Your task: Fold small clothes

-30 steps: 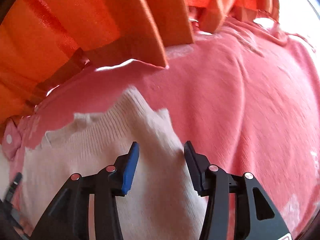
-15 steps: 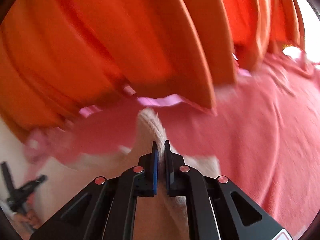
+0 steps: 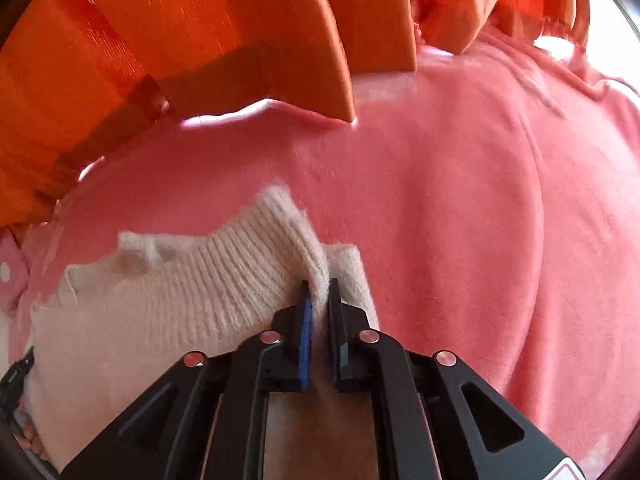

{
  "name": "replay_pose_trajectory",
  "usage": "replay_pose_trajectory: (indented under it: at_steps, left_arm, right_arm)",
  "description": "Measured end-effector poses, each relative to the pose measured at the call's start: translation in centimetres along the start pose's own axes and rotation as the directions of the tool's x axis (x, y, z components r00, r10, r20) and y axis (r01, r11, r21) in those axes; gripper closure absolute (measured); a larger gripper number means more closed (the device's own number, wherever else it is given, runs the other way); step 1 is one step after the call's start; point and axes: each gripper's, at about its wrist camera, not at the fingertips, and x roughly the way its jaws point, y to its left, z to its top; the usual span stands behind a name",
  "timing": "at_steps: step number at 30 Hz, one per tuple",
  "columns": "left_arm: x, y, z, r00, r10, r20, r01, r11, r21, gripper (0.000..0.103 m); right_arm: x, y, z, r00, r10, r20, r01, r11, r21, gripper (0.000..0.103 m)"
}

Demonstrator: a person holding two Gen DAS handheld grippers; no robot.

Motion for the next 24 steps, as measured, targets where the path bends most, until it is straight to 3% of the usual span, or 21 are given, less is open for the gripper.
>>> replay_pose_trajectory:
  at_steps: [1,2,4,6,8,9,11,13,15,17,18,19,21,22,24]
  left_arm:
    - [-0.6,-0.3,-0.1,1.0,0.022,0.012,-0.022,1.0,0.013,0.087]
    - [-1.8,-0.6,0.0,0.999,0.028,0.031,-0.028,1.0,0.011,0.088]
    - [-4.0,-1.0,-0.2,0.997,-0.03,0.073,0.03,1.0,0.0,0.083]
    - [-6.5,-2.0,-1.1,0.988,-0.113,0.108,0.111,0.994,0.019,0.079]
    - [-7.4,-3.8,-2.7,0.978,-0.184,0.095,0.176,0.98,0.087,0.078]
    - [-6.7,-5.0,-3.7,0.982,-0.181,0.049,0.173,0.976,0.131,0.077]
    - [-4.0,-6.3,-5.1,0.99,-0.122,-0.07,0.132,0.976,0.173,0.078]
    - [-3.6,-6.3,-5.3,0.993,-0.108,-0.058,0.116,0.979,0.168,0.077]
    - [-4.2,-6.3,-5.0,0.994,-0.101,-0.042,0.107,0.977,0.182,0.077]
    - [-4.4,-5.8,-5.0,0.992,-0.113,-0.049,0.119,0.981,0.151,0.074]
    - [-4.4,-5.2,-4.9,0.989,-0.132,-0.06,0.139,0.982,0.127,0.074]
    - [-4.3,-4.7,-4.6,0.988,-0.14,-0.059,0.146,0.983,0.109,0.074]
    - [-4.9,-3.4,-4.0,0.989,-0.142,-0.038,0.144,0.987,0.07,0.072]
    - [-5.5,-2.7,-4.0,0.992,-0.129,-0.018,0.129,0.991,0.044,0.064]
    - [-6.5,-0.4,-3.6,0.994,-0.104,0.023,0.105,0.994,-0.036,0.05]
  right_arm:
    - [-1.2,0.4,0.1,1.0,-0.013,0.022,0.013,1.0,0.0,0.094]
    - [-3.3,0.8,0.1,0.997,0.003,0.083,-0.004,1.0,0.012,0.085]
    - [-6.4,2.3,-0.5,0.984,0.098,0.147,-0.094,0.995,-0.034,0.084]
    - [-8.0,4.6,-2.3,0.969,0.216,0.116,-0.202,0.972,-0.117,0.084]
    - [-7.2,7.6,-5.0,0.959,0.282,-0.012,-0.278,0.938,-0.208,0.084]
    - [-6.1,9.0,-6.1,0.96,0.269,-0.08,-0.281,0.929,-0.24,0.084]
    - [-3.0,11.8,-8.5,0.966,0.162,-0.202,-0.221,0.921,-0.321,0.083]
    - [-3.6,13.3,-8.9,0.99,0.087,-0.114,-0.126,0.905,-0.406,0.083]
    - [-4.8,13.6,-9.0,0.983,0.149,-0.11,-0.179,0.91,-0.375,0.083]
    - [-5.6,13.6,-9.2,0.954,0.261,-0.146,-0.295,0.897,-0.329,0.083]
    - [-5.1,14.0,-9.6,0.955,0.252,-0.158,-0.293,0.893,-0.343,0.083]
    - [-3.9,14.7,-10.2,0.964,0.191,-0.184,-0.249,0.889,-0.383,0.083]
    - [-3.5,15.9,-10.8,0.975,0.159,-0.156,-0.211,0.887,-0.41,0.083]
    - [-4.0,16.3,-10.7,0.977,0.159,-0.142,-0.204,0.888,-0.411,0.083]
    - [-5.4,16.3,-10.5,0.958,0.252,-0.136,-0.285,0.879,-0.382,0.083]
